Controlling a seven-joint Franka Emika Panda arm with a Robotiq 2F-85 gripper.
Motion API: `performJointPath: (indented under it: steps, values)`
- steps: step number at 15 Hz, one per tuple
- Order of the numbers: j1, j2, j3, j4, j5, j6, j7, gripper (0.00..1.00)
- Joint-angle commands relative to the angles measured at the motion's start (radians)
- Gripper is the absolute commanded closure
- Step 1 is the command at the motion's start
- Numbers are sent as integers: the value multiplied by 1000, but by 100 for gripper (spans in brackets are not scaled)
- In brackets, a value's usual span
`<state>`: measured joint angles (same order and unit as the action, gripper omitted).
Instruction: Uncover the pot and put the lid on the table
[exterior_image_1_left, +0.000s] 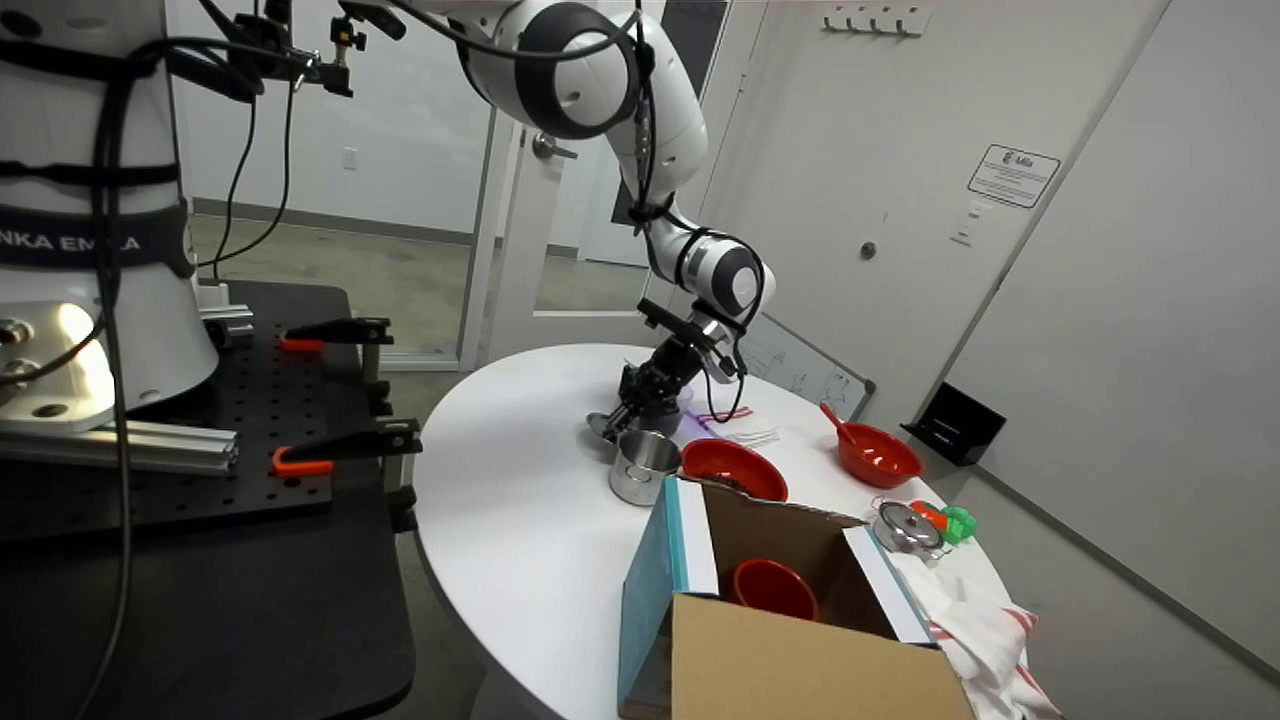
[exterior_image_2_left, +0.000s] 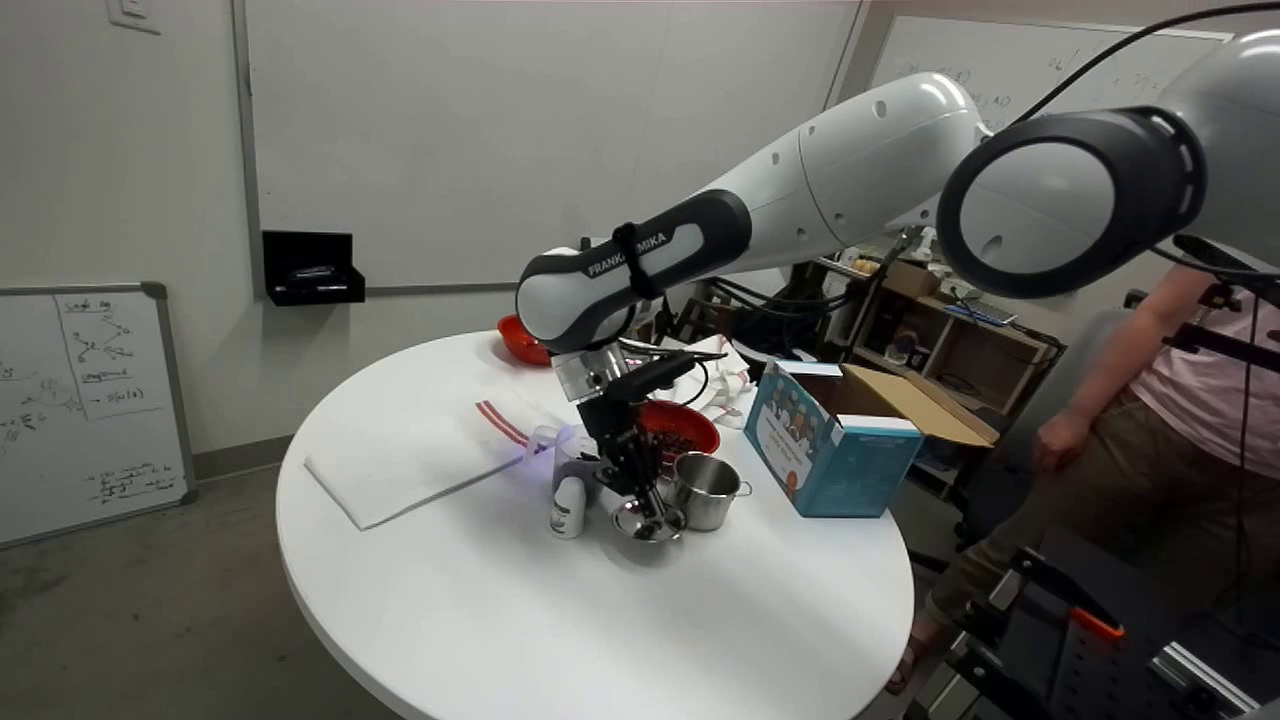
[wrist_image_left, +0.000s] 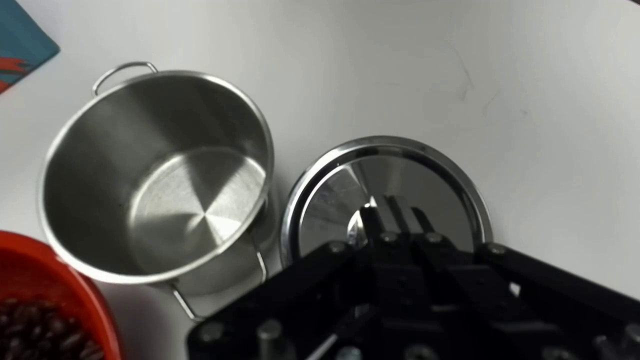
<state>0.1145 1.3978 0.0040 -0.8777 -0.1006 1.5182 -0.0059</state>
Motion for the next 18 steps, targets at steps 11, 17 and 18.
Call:
performJointPath:
  steps: [11,17,18]
  values:
    - [9,66,5,95,1,-21,-31,50]
    - [13,66,-2,123,-5,-18,-25,8]
    - [14,65,-3,131,-5,-18,-21,2]
